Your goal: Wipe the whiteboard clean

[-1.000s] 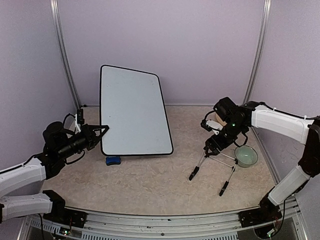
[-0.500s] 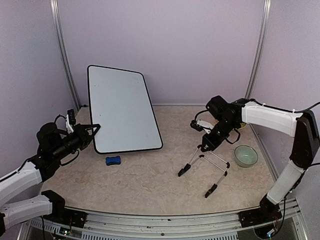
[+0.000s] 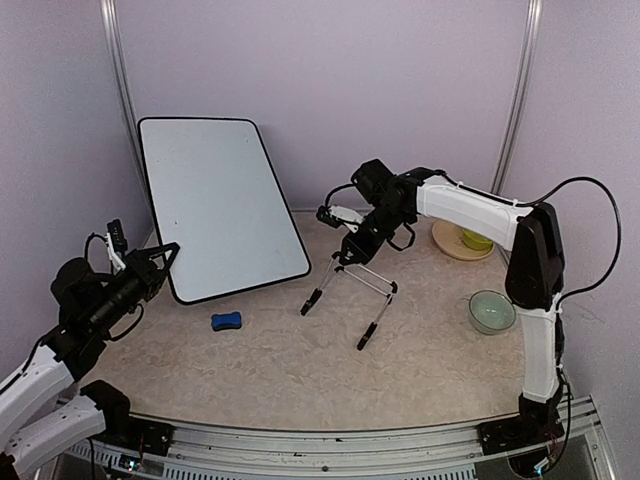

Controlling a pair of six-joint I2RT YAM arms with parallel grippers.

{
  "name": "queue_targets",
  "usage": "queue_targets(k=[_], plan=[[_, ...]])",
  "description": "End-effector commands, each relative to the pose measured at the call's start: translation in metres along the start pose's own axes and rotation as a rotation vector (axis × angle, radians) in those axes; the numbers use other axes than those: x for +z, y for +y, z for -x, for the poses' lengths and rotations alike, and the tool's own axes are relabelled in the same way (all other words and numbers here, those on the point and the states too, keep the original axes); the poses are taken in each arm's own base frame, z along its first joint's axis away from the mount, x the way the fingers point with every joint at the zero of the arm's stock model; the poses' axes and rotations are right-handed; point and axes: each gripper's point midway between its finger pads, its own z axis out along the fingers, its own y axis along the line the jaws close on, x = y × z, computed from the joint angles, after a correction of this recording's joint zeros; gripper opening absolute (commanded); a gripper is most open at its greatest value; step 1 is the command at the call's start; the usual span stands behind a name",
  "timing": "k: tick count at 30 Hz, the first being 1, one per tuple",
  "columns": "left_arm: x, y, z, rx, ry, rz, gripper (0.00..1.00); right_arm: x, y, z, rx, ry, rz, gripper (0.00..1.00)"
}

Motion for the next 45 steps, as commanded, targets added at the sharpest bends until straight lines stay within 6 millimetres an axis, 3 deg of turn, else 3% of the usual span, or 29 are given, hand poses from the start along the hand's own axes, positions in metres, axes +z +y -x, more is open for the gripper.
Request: queue_targets(k=[1,4,5,9,10,17,21,26,29,34,37,38,41,45], plan=[[-0.028,-0.064,0.061,0.066,-0.278,-0.228,0.00,0.012,0.006,0.006,-0.008,-0.001,0.059,0.15],[-0.033,-0.066,0.061,0.059,-0.292,-0.250,0.00,0.007,0.008,0.013,0.004,-0.039,0.064,0.32],[-0.034,-0.067,0.061,0.059,-0.297,-0.260,0.00,0.002,0.009,0.018,0.012,-0.062,0.062,0.42],[-0.038,-0.072,0.060,0.054,-0.305,-0.307,0.00,-0.036,0.014,0.041,0.045,-0.202,0.048,0.68],[-0.039,-0.073,0.060,0.052,-0.309,-0.317,0.00,-0.046,0.016,0.046,0.057,-0.234,0.044,0.71],[-0.035,-0.089,0.048,0.030,-0.252,-0.409,0.00,-0.118,0.037,0.059,0.135,-0.527,0.213,0.77],[-0.031,-0.108,0.030,0.010,-0.179,-0.504,0.00,-0.152,0.026,0.081,0.100,-0.681,0.236,0.85],[-0.034,-0.137,0.007,0.005,-0.138,-0.605,0.00,-0.151,0.010,0.102,0.141,-0.719,0.348,0.86],[-0.035,-0.154,-0.006,0.011,-0.118,-0.661,0.00,-0.145,0.014,0.105,0.159,-0.728,0.431,0.86],[-0.031,-0.166,-0.027,0.003,-0.073,-0.690,0.00,-0.153,0.035,0.096,0.145,-0.757,0.559,0.80],[-0.028,-0.167,-0.035,0.009,-0.061,-0.684,0.00,-0.160,0.050,0.087,0.134,-0.743,0.640,0.59],[-0.027,-0.166,-0.037,0.012,-0.063,-0.677,0.00,-0.164,0.056,0.083,0.119,-0.742,0.674,0.46],[-0.024,-0.160,-0.037,0.013,-0.074,-0.648,0.00,-0.175,0.072,0.073,0.089,-0.726,0.766,0.22],[-0.022,-0.151,-0.032,-0.001,-0.110,-0.605,0.00,-0.190,0.086,0.063,0.043,-0.729,0.818,0.11]])
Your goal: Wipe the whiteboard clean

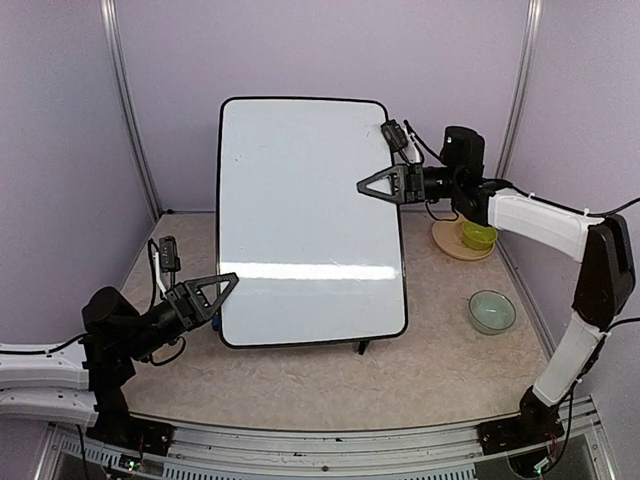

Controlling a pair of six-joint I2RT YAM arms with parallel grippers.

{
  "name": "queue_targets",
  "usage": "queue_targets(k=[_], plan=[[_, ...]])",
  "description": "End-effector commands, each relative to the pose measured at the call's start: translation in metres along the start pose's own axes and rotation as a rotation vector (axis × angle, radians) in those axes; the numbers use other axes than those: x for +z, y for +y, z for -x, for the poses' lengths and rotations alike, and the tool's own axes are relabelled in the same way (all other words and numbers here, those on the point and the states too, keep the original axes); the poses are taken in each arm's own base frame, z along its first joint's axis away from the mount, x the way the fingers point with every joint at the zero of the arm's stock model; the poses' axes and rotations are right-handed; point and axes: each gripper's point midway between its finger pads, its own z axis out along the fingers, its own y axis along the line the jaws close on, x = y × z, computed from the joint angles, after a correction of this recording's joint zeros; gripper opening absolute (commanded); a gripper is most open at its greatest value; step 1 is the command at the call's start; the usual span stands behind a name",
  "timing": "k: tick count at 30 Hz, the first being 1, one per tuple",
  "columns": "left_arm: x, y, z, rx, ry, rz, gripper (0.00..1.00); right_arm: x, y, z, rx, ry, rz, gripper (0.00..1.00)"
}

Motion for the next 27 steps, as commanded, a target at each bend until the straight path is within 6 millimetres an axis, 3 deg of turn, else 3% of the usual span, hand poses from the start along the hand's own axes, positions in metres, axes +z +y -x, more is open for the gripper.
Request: queue_targets(k=[1,5,6,10,13,15,21,24,27], plan=[[-0.015,-0.067,0.075,0.080,-0.311,-0.207,0.00,0.006,0.036,-0.011,-0.074,0.025,0.097,0.08],[-0.014,-0.057,0.072,0.072,-0.308,-0.170,0.00,0.002,0.048,-0.007,-0.100,0.015,0.102,0.04],[-0.014,-0.054,0.071,0.069,-0.304,-0.161,0.06,0.001,0.050,-0.004,-0.105,0.012,0.101,0.02],[-0.021,-0.040,0.071,0.046,-0.322,-0.097,0.55,-0.005,0.044,0.011,-0.110,0.013,0.030,0.00],[-0.032,-0.028,0.080,0.051,-0.364,-0.015,0.75,-0.015,0.022,0.017,-0.130,0.046,-0.118,0.00],[-0.040,-0.017,0.084,0.071,-0.376,0.058,0.83,-0.022,0.006,0.016,-0.138,0.090,-0.245,0.00],[-0.053,0.009,0.099,0.161,-0.364,0.265,0.94,-0.049,-0.026,-0.001,-0.188,0.271,-0.535,0.00],[-0.047,0.023,0.101,0.235,-0.290,0.360,0.97,-0.064,-0.035,-0.005,-0.230,0.334,-0.646,0.00],[-0.032,0.030,0.100,0.320,-0.182,0.375,0.99,-0.066,-0.029,-0.008,-0.264,0.359,-0.649,0.00]])
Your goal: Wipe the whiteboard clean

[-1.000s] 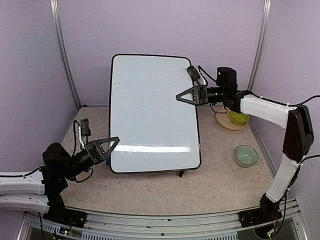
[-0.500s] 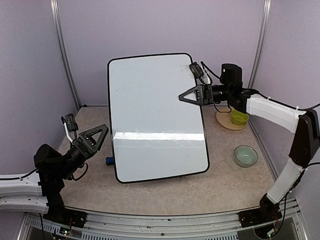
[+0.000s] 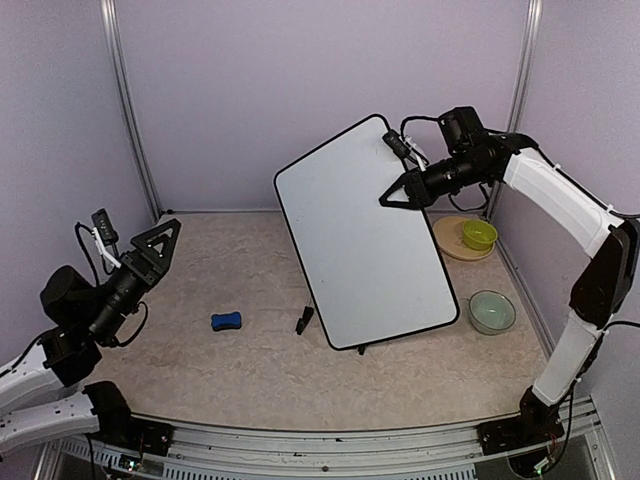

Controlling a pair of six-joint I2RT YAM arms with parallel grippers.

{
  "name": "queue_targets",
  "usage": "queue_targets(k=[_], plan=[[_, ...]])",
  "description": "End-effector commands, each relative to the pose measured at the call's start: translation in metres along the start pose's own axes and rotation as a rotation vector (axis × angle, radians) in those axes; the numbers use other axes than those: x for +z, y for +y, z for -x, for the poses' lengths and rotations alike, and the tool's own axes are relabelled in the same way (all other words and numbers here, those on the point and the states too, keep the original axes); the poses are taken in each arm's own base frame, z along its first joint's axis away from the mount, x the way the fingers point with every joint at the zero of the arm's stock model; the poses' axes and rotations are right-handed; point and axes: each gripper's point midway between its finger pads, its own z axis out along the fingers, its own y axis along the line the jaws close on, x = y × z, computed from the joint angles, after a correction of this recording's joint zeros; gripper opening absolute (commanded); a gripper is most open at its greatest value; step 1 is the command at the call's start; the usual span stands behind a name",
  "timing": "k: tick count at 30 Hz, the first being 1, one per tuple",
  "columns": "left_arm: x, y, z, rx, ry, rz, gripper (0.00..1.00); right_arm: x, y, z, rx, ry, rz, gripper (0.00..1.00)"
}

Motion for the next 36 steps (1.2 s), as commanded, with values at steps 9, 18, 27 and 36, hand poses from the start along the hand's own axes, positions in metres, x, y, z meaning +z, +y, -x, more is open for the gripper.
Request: queue_targets(k=[9,18,27,36], plan=[[0.067,-0.051,-0.018,0.477,0.344,-0.286,0.99,-0.013,0.073,0.000,-0.304,-0.001,0.135,0.00],[0.094,-0.111,-0.008,0.558,0.502,-0.547,0.99,-0.010,0.128,-0.020,-0.377,0.011,0.253,0.00],[0.087,-0.098,-0.045,0.507,0.733,-0.579,0.97,-0.010,0.162,-0.034,-0.429,0.007,0.340,0.00],[0.071,-0.087,-0.088,0.465,0.901,-0.621,0.73,-0.001,0.177,-0.047,-0.450,0.039,0.395,0.00]])
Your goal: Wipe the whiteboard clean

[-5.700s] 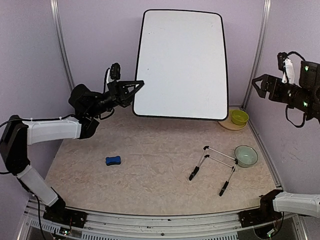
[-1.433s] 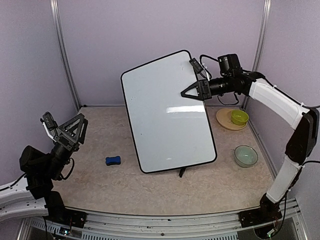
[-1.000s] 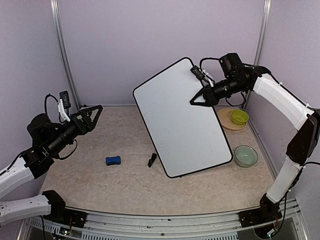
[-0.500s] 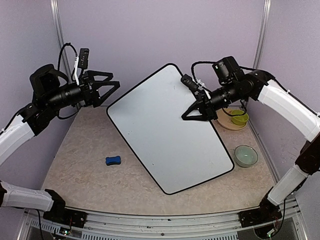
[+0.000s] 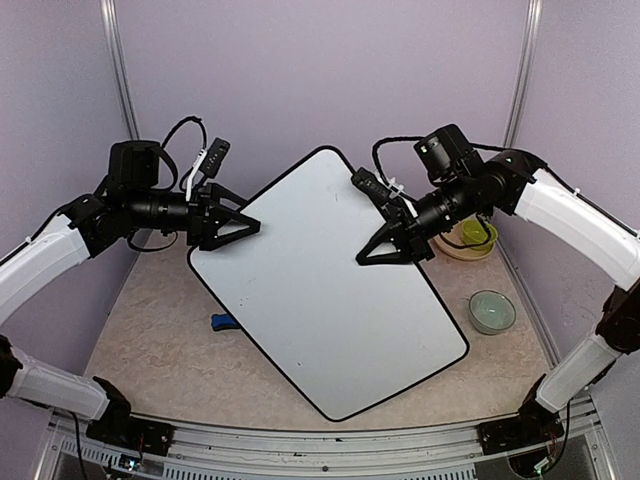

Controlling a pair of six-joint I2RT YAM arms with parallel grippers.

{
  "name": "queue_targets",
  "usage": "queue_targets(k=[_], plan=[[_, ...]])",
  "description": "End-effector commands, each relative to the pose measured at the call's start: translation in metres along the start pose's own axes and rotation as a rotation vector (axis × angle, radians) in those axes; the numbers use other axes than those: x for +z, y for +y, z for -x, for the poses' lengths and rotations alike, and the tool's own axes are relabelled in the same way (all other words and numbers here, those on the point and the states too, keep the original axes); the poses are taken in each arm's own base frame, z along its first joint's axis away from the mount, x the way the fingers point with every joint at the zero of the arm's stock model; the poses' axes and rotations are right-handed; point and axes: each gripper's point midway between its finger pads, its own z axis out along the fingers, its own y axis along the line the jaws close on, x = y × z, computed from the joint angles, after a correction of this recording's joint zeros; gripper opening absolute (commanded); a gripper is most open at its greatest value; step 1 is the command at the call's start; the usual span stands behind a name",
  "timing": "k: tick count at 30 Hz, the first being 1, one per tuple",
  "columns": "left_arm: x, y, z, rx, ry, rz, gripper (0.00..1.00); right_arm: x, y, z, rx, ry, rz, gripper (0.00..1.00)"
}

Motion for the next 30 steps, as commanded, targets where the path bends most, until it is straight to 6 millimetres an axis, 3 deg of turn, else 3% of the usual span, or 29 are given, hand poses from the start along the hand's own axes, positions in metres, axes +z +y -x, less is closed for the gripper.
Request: queue_targets(k=[1,3,9,15,17,22,26,30], plan=[[0.004,-0.012,-0.013,0.004,0.053,-0.073,0.66,0.002,0.014,0.006,-0.102,-0.022,0.020,0.00],[0.007,-0.013,-0.018,-0.010,0.067,-0.095,0.54,0.003,0.015,0.004,-0.105,-0.017,0.021,0.00],[0.011,-0.015,-0.025,-0.030,0.076,-0.143,0.03,0.003,0.011,0.001,-0.118,-0.006,-0.002,0.00],[0.007,-0.010,-0.019,-0.062,0.032,-0.142,0.00,-0.001,-0.001,-0.002,-0.147,0.012,-0.100,0.02],[0.000,-0.007,-0.011,-0.070,-0.016,-0.116,0.00,-0.004,-0.005,-0.002,-0.158,0.011,-0.142,0.14],[-0.022,0.002,0.009,-0.080,-0.168,-0.036,0.00,-0.022,-0.019,0.010,-0.153,-0.030,-0.263,0.68],[-0.035,-0.003,0.019,-0.057,-0.253,-0.025,0.00,-0.042,-0.028,0.021,-0.130,-0.085,-0.351,0.86],[-0.045,-0.011,0.027,-0.025,-0.313,-0.020,0.00,-0.078,-0.041,0.030,-0.077,-0.177,-0.518,1.00]])
